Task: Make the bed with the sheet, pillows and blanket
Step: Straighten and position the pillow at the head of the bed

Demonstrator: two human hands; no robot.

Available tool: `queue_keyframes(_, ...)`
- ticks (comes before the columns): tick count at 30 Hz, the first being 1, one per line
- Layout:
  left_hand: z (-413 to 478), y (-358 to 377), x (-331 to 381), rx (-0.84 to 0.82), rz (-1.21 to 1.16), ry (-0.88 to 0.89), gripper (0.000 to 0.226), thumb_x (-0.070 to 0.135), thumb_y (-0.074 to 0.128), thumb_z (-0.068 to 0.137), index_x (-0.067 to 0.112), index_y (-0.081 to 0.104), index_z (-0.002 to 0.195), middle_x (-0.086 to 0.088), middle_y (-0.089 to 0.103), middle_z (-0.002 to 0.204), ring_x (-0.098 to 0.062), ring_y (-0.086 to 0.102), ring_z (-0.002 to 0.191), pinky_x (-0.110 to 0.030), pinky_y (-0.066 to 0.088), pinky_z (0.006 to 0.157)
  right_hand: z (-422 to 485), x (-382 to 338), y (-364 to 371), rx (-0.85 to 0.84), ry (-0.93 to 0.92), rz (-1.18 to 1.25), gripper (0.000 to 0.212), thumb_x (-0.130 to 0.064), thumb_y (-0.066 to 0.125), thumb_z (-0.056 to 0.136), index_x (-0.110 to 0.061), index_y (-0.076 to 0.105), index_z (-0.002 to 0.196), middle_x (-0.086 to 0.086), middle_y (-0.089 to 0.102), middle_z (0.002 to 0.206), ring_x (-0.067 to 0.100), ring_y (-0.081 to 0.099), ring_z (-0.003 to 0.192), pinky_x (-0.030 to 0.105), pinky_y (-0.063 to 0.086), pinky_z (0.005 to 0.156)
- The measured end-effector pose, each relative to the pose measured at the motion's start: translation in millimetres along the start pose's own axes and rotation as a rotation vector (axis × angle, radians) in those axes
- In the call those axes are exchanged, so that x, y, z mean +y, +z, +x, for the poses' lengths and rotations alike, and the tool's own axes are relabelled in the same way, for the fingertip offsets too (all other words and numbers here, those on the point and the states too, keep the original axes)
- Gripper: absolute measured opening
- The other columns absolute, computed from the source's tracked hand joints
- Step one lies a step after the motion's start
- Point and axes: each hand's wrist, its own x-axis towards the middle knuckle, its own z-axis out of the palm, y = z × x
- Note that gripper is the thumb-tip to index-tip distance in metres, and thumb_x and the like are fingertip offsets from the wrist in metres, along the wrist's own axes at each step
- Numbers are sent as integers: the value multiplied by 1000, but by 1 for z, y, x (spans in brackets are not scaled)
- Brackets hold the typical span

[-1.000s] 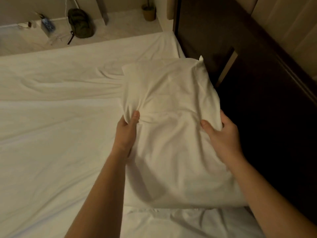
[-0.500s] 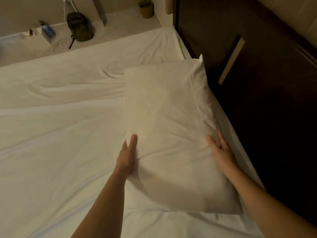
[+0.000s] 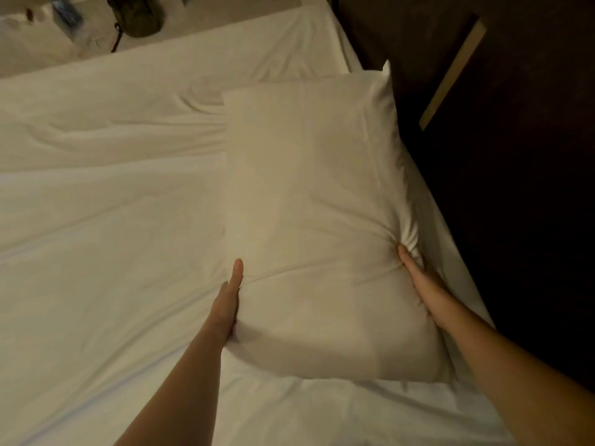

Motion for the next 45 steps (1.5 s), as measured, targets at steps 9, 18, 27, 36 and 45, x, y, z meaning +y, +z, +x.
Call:
queue_keyframes(9, -37, 23, 25, 72, 139, 53, 103, 101, 42, 73, 40, 41, 156, 1, 53, 154, -28, 52, 138, -50, 37, 119, -14, -21, -15, -6, 54, 74, 106, -85, 66, 67, -13, 55, 144, 12, 61, 140, 30, 58, 127, 40, 43, 112)
queue_keyframes(18, -87, 73, 2, -2, 233, 111, 79, 86, 31, 86, 55, 22, 158, -7, 46, 160, -32, 47, 142, -53, 33, 121, -19, -60, -78, -33, -41, -52, 103, -90, 62, 64, -17, 64, 137, 8, 67, 128, 28, 64, 114, 39, 48, 104)
queue_keyframes(27, -102, 98, 45, 524, 389, 680, 68, 58, 40, 105, 33, 22, 165, -2, 22, 171, -20, 17, 158, -40, 15, 129, -18, -54, -34, 397, -401, -478, 68, -53, 43, 102, -21, 27, 160, 18, 32, 161, 40, 36, 142, 47, 29, 117)
queue_keyframes(36, -89, 138, 42, 427, 877, 815, 59, 62, 16, 108, 52, -7, 161, 13, -9, 174, -18, -12, 160, -45, 2, 130, -10, -38, 16, 346, -650, -797, 70, -63, 25, 100, -30, 22, 162, 5, 27, 167, 30, 27, 150, 49, 24, 121)
queue_keyframes(45, -58, 105, 4, 429, 940, 749, 66, 64, 10, 107, 38, -5, 165, 9, -1, 175, -10, -8, 160, -43, 12, 130, -13, -4, -15, 378, -436, -754, 70, -64, 10, 101, -31, 17, 162, 1, 27, 167, 31, 31, 149, 55, 34, 116)
